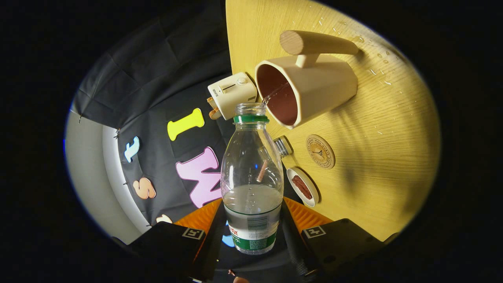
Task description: Take the bottle from table, then pour the juice into the cup, finally place the bottle on the coaster
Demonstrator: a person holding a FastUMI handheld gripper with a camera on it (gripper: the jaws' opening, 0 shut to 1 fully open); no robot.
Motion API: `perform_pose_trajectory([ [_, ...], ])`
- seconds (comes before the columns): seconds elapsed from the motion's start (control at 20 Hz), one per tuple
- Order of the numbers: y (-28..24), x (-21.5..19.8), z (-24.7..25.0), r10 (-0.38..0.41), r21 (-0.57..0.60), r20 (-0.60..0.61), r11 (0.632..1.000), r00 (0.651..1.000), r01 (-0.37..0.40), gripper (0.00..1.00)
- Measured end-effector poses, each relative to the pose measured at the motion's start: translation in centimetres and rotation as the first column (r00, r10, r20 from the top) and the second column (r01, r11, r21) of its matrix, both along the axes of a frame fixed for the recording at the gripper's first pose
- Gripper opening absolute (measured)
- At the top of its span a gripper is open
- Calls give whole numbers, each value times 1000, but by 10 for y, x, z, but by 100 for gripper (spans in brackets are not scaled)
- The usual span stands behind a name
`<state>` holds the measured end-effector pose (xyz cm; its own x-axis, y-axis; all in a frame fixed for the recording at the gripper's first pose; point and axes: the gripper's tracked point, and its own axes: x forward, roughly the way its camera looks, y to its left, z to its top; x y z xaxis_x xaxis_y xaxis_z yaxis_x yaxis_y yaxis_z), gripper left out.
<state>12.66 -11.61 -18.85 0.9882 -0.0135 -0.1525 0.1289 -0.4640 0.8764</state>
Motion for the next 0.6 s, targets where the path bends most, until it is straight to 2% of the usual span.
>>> perform_pose_trajectory([
  [0.6, 5, -2, 22, -8, 97, 30, 995, 1000, 5, 76],
])
